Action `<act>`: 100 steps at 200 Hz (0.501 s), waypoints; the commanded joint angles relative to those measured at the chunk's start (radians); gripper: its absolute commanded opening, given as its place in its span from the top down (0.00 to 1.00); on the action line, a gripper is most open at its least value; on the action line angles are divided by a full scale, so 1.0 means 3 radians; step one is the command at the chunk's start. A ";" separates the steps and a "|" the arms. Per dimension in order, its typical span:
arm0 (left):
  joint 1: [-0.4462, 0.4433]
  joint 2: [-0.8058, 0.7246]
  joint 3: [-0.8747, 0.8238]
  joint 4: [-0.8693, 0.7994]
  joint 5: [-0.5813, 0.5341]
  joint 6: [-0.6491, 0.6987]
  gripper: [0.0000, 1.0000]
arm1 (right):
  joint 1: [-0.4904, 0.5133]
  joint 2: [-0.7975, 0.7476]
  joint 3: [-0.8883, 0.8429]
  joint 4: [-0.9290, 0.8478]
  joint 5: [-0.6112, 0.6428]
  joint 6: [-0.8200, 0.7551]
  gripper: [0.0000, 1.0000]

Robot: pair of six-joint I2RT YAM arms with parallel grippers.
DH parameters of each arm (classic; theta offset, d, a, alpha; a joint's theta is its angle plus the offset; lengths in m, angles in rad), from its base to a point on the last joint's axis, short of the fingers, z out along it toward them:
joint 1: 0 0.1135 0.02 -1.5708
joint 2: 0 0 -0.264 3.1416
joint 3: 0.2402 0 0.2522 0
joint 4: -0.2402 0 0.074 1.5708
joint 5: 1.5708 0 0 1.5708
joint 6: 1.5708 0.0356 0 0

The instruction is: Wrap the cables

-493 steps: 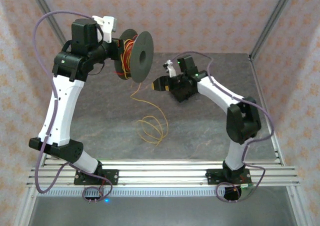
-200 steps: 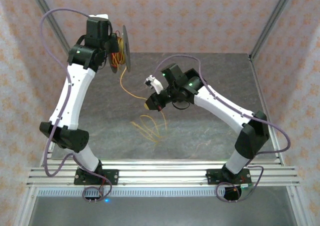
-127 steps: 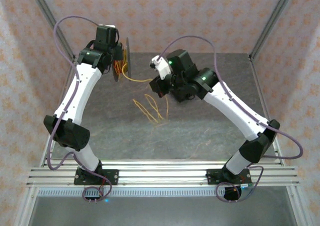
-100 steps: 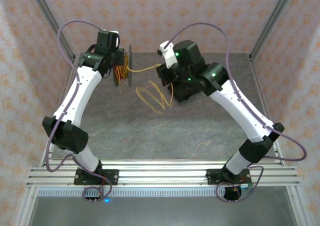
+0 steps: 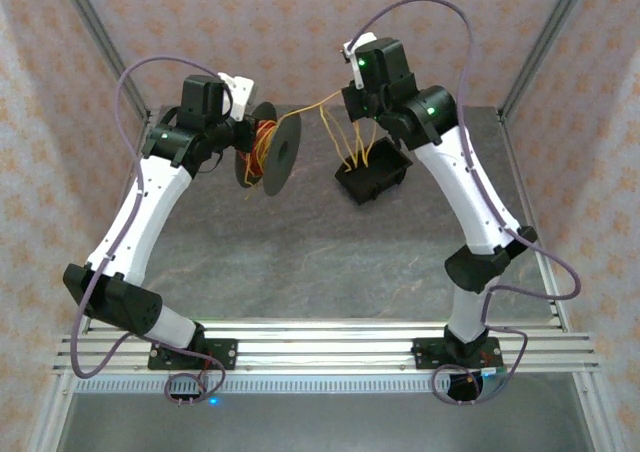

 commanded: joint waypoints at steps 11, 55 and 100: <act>0.0032 -0.0287 -0.0008 0.0018 0.0409 0.0163 1.00 | -0.0227 0.0141 0.0292 -0.0147 0.0276 0.0016 1.00; 0.0033 -0.0323 0.0037 -0.0018 0.0684 0.0099 1.00 | -0.0489 0.0373 0.0159 -0.0281 0.0033 0.0260 1.00; 0.0033 -0.0370 0.0132 -0.0154 0.0857 0.0072 1.00 | -0.0792 0.0512 -0.0222 -0.0144 -0.0383 0.0535 1.00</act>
